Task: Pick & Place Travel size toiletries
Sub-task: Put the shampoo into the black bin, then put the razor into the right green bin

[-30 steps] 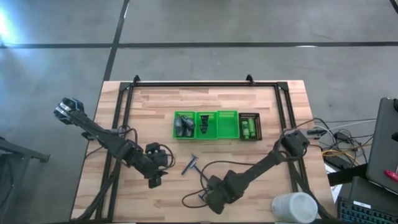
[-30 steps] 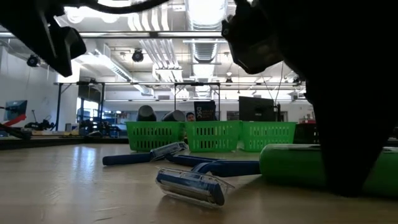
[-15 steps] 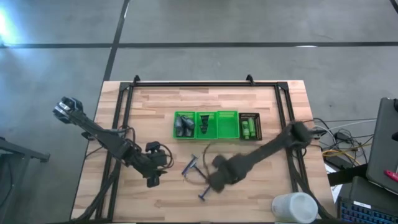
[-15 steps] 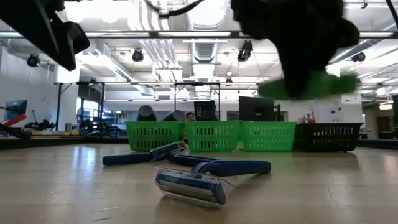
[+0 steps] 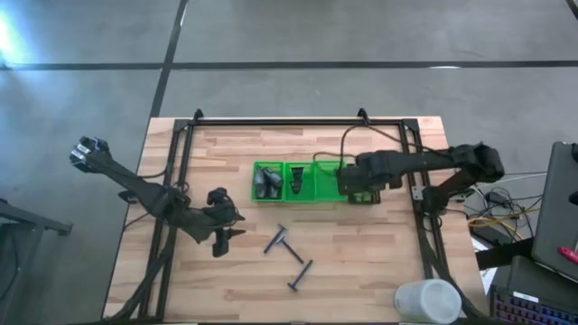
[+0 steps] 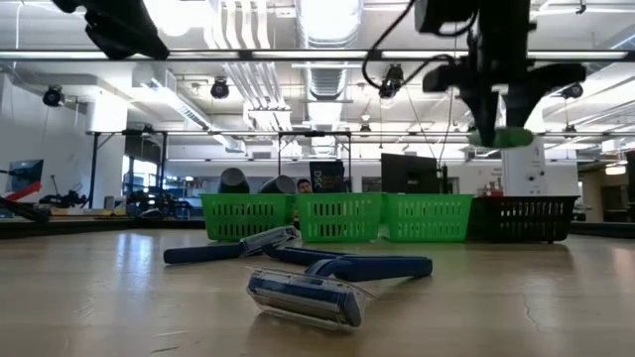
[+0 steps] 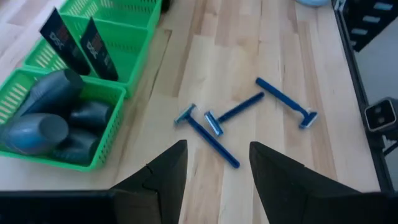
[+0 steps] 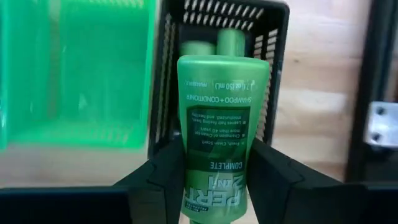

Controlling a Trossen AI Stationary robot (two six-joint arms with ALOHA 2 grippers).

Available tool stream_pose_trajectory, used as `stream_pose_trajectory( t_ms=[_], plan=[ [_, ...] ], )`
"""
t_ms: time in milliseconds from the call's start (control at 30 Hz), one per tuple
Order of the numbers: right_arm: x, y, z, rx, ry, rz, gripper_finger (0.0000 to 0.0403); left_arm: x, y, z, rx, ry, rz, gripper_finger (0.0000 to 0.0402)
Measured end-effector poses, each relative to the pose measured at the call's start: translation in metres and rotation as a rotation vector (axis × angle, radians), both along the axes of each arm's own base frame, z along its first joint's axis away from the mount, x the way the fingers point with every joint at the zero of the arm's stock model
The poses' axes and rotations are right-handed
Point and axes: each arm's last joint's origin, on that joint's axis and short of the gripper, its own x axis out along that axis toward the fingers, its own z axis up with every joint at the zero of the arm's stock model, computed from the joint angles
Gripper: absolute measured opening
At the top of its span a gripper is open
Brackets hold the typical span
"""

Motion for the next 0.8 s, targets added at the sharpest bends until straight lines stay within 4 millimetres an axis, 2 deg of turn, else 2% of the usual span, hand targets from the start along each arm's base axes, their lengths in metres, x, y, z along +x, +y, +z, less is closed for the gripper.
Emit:
stream_pose_trajectory(
  t_ms=[200, 367, 500, 600, 800],
  plan=[
    [-0.014, -0.034, -0.021, -0.03, -0.093, -0.044, 0.0185, 0.001, 0.008, 0.003, -0.035, -0.009, 0.03, 0.0179],
    [-0.027, -0.045, -0.029, -0.014, -0.061, -0.048, 0.024, 0.006, 0.015, 0.001, -0.055, 0.007, 0.06, 0.0179],
    [-0.03, -0.045, -0.023, -0.023, -0.086, -0.034, 0.0277, 0.008, 0.02, 0.001, -0.093, 0.016, 0.083, 0.0179],
    [-0.027, -0.039, -0.007, -0.05, -0.148, 0.016, 0.0299, 0.007, 0.021, -0.004, -0.125, 0.046, 0.08, 0.0179],
    [-0.016, -0.004, 0.022, -0.082, -0.261, 0.112, 0.0327, 0.011, 0.019, -0.044, -0.141, 0.163, 0.106, 0.0185]
  ],
)
